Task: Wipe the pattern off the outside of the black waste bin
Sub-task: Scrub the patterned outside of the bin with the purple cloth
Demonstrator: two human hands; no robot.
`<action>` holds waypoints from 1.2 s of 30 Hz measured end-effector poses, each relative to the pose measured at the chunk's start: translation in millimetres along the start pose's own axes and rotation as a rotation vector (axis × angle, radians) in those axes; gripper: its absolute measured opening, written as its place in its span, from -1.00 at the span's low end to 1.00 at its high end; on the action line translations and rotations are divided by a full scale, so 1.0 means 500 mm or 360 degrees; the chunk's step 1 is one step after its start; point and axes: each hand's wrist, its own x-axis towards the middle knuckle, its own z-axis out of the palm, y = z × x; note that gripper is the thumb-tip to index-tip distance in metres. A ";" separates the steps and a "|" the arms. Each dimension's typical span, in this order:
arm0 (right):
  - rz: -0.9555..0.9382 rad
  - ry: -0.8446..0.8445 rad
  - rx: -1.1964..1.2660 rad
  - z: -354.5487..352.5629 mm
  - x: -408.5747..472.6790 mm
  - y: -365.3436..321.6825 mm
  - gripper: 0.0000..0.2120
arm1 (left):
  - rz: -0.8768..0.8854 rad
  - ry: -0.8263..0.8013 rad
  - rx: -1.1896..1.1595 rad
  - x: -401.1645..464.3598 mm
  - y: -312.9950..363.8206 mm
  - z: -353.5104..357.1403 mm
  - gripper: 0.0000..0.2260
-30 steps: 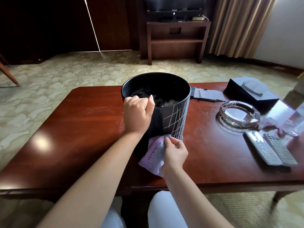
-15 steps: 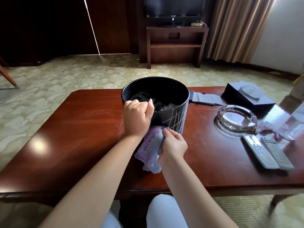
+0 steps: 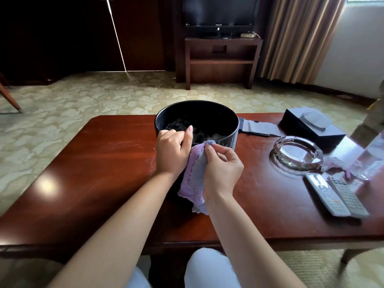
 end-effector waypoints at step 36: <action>-0.1468 0.0017 -0.1065 -0.002 0.013 0.046 -0.75 | -0.0528 -0.0106 -0.0485 0.008 0.013 -0.027 -0.68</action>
